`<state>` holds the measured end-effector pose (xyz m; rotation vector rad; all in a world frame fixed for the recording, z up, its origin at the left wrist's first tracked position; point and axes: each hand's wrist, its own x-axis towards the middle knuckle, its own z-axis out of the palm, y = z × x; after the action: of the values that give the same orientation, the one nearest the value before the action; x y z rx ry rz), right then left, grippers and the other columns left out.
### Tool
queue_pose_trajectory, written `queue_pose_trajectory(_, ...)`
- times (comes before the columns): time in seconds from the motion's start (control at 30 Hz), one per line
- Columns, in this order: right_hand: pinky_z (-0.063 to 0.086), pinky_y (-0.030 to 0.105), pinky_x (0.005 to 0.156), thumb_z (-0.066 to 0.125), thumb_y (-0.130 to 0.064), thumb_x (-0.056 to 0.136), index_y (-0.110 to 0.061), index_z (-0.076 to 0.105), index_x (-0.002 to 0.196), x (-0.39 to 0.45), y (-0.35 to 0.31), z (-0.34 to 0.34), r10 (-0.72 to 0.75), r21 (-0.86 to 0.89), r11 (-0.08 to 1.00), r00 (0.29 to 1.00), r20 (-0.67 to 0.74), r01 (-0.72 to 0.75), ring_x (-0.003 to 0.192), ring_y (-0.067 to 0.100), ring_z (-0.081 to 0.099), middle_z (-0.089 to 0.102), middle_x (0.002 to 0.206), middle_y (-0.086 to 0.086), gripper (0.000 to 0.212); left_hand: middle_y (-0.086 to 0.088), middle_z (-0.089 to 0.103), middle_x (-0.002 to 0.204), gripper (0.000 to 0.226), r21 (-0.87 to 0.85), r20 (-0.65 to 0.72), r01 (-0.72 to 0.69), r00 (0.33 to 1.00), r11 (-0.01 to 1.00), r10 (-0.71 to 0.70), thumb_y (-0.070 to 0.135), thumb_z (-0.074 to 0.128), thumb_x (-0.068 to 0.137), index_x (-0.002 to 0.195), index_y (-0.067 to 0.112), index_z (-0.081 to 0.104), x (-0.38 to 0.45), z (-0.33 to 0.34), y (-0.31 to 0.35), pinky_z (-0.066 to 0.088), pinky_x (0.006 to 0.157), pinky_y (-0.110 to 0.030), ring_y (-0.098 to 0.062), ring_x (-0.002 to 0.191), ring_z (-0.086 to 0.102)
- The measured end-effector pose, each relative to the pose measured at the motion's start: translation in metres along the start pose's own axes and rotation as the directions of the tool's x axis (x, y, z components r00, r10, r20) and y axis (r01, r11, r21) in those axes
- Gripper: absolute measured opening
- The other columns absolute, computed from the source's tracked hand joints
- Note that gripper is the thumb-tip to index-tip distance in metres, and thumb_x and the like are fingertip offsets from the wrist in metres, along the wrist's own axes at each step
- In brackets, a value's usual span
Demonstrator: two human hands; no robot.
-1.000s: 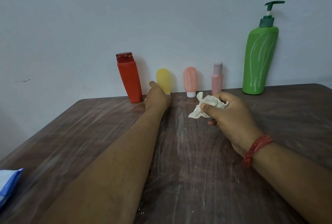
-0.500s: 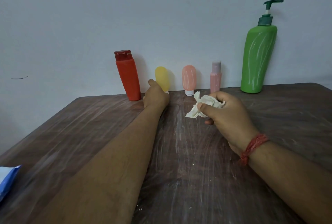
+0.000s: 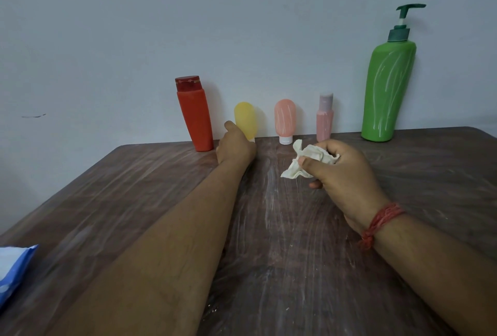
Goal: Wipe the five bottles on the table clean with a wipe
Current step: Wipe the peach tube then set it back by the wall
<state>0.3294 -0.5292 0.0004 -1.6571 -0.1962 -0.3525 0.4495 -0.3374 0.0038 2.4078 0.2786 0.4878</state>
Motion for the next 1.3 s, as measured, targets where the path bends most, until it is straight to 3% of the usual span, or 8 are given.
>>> queue_pose_trajectory(0.17,0.058,0.028,0.058,0.074,-0.017,0.087,-0.019,0.071,0.088,0.001,0.001,-0.001,-0.011,-0.004,1.000,1.000,0.003,0.011,0.076,0.011,0.071,0.076,0.084,-0.004,0.003,-0.016,0.053,0.132,0.067,-0.103,-0.045,0.127,0.990,0.987,-0.132,0.028,0.078,0.084,0.132,0.005,0.038,-0.002,-0.006,0.004,0.049,0.100,-0.050,-0.037,0.121,0.055)
queue_pose_trajectory(0.27,0.054,0.023,0.057,0.073,-0.016,0.087,-0.019,0.071,0.087,0.003,0.003,-0.003,-0.005,0.017,1.000,1.000,-0.015,0.006,0.076,0.009,0.071,0.076,0.085,-0.004,0.004,-0.012,0.045,0.137,0.075,-0.141,-0.156,0.218,0.958,0.966,-0.240,0.032,0.084,0.078,0.133,0.007,0.041,-0.012,-0.015,0.009,0.046,0.101,-0.049,-0.034,0.125,0.048)
queue_pose_trajectory(0.37,0.054,0.024,0.057,0.073,-0.017,0.087,-0.020,0.071,0.086,0.006,0.004,-0.007,0.010,0.017,1.000,0.999,-0.039,-0.009,0.075,0.008,0.071,0.075,0.084,-0.006,0.005,-0.007,0.054,0.112,0.038,-0.177,-0.197,-0.027,0.980,0.984,-0.008,0.025,0.074,0.084,0.109,0.012,0.048,-0.032,-0.009,0.015,0.050,0.080,-0.040,-0.028,0.101,0.057)
queue_pose_trajectory(0.47,0.053,0.024,0.056,0.074,-0.018,0.086,-0.019,0.070,0.084,0.012,0.006,-0.016,0.015,0.006,1.000,0.997,-0.077,-0.015,0.074,0.008,0.071,0.075,0.081,-0.006,0.005,-0.011,0.061,0.105,0.034,-0.156,0.006,-0.157,0.987,0.975,0.160,0.027,0.070,0.088,0.107,0.009,0.047,-0.042,0.008,0.030,0.037,0.062,-0.032,-0.026,0.089,0.059)
queue_pose_trajectory(0.57,0.052,0.022,0.052,0.074,-0.016,0.085,-0.017,0.070,0.082,0.019,0.006,-0.030,0.013,0.026,1.000,0.989,-0.148,-0.009,0.070,0.007,0.070,0.074,0.078,-0.005,0.005,-0.015,0.062,0.113,0.045,-0.070,0.084,-0.154,0.984,0.986,0.160,0.031,0.070,0.089,0.116,0.003,0.047,-0.040,0.023,0.046,0.042,0.069,-0.034,-0.032,0.101,0.063)
queue_pose_trajectory(0.77,0.051,0.024,0.050,0.072,-0.010,0.084,-0.014,0.069,0.078,0.027,0.005,-0.046,0.029,0.061,0.998,0.976,-0.217,-0.016,0.067,0.010,0.067,0.072,0.076,0.002,0.009,-0.022,0.063,0.123,0.056,0.100,0.028,-0.161,0.987,0.982,0.159,0.030,0.074,0.088,0.123,-0.001,0.042,-0.036,0.043,0.062,0.051,0.094,-0.047,-0.042,0.115,0.060)
queue_pose_trajectory(1.13,0.051,0.022,0.050,0.073,-0.010,0.083,-0.018,0.068,0.075,0.031,0.009,-0.055,0.027,0.078,0.997,0.969,-0.245,-0.008,0.067,0.008,0.069,0.072,0.073,-0.004,0.012,-0.022,0.065,0.115,0.037,0.091,0.011,-0.147,0.989,0.985,0.146,0.018,0.058,0.095,0.121,0.000,0.040,-0.029,0.047,0.065,0.052,0.087,-0.048,-0.044,0.110,0.061)
queue_pose_trajectory(1.3,0.051,0.020,0.050,0.072,-0.014,0.083,-0.018,0.068,0.077,0.028,0.004,-0.048,0.000,0.043,0.999,0.983,-0.182,0.008,0.066,0.004,0.069,0.072,0.071,-0.007,0.008,-0.015,0.064,0.103,0.028,-0.068,0.006,-0.185,0.983,0.980,0.185,0.019,0.061,0.088,0.107,0.005,0.047,-0.057,0.029,0.066,0.053,0.073,-0.043,-0.038,0.094,0.063)
